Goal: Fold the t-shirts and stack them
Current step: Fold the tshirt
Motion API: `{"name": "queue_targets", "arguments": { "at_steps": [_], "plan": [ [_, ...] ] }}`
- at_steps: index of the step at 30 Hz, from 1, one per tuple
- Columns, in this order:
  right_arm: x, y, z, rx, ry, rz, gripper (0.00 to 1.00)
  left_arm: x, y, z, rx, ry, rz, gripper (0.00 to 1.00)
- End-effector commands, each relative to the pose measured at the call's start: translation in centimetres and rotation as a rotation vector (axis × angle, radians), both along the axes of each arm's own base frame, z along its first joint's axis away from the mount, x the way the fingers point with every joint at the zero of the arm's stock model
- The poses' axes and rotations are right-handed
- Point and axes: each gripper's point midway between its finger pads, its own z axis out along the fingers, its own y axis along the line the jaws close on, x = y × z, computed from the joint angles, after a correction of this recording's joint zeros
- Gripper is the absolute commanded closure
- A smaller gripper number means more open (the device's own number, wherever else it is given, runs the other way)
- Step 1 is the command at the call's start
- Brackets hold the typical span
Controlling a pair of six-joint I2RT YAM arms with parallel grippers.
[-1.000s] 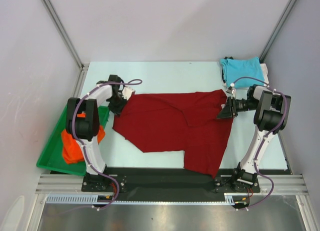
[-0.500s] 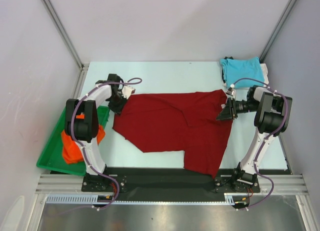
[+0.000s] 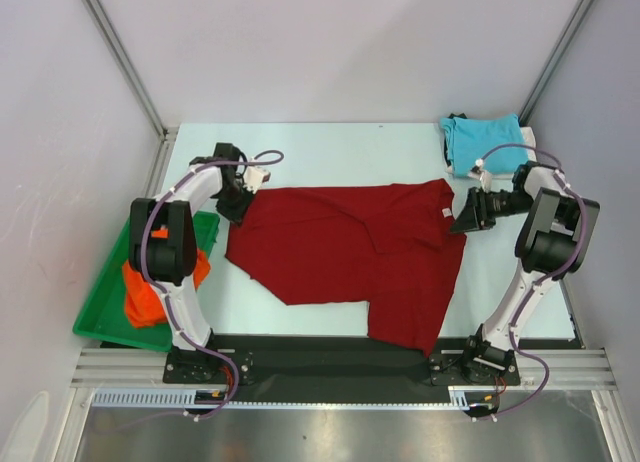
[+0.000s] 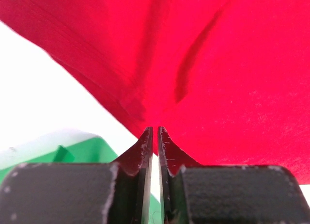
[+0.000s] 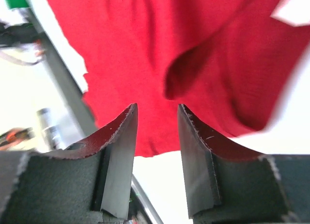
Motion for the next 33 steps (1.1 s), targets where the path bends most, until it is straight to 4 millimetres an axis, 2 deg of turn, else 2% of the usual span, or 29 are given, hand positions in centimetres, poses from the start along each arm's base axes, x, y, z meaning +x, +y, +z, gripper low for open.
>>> {"name": "queue_targets", "arguments": {
  "at_steps": [1, 3, 12, 13, 14, 15, 20, 21, 24, 30, 33],
  "plan": [
    [3.7, -2.5, 3.1, -0.176, -0.162, -0.061, 0.56, 3.2, -0.2, 3.9, -0.013, -0.135, 0.006, 0.87],
    [5.6, -3.1, 3.4, -0.242, -0.205, -0.068, 0.56, 3.6, -0.2, 4.0, -0.014, -0.132, 0.018, 0.86],
    [10.1, -2.3, 1.4, -0.356, -0.226, -0.02, 0.56, 6.2, 1.3, 2.8, 0.036, -0.116, 0.102, 0.82],
    [10.9, -2.1, 1.7, -0.365, -0.244, -0.018, 0.55, 6.6, 1.5, 2.5, 0.038, -0.112, 0.109, 0.83],
    [11.6, -2.4, 0.9, -0.386, -0.238, -0.023, 0.55, 6.8, 1.5, 2.3, 0.041, -0.108, 0.108, 0.83],
    [12.1, -2.3, 0.8, -0.391, -0.24, -0.031, 0.52, 6.7, 1.6, 1.6, 0.044, -0.085, 0.107, 0.83],
    [15.3, -3.0, 0.4, -0.46, -0.297, -0.036, 0.5, 7.5, 2.3, 1.1, 0.06, -0.076, 0.113, 0.83],
    [15.6, -3.2, -0.5, -0.468, -0.284, -0.037, 0.49, 7.5, 2.1, 0.7, 0.058, -0.065, 0.109, 0.83],
    [16.6, -3.2, -1.0, -0.474, -0.292, -0.034, 0.48, 7.2, 2.0, -0.2, 0.053, -0.039, 0.098, 0.83],
    [17.6, -2.2, -3.1, -0.492, -0.288, 0.001, 0.48, 7.1, 1.8, -1.9, 0.048, 0.001, 0.098, 0.84],
    [17.9, -1.8, -4.5, -0.527, -0.276, 0.02, 0.51, 7.3, 1.9, -2.6, 0.054, 0.008, 0.099, 0.84]
  ]
}}
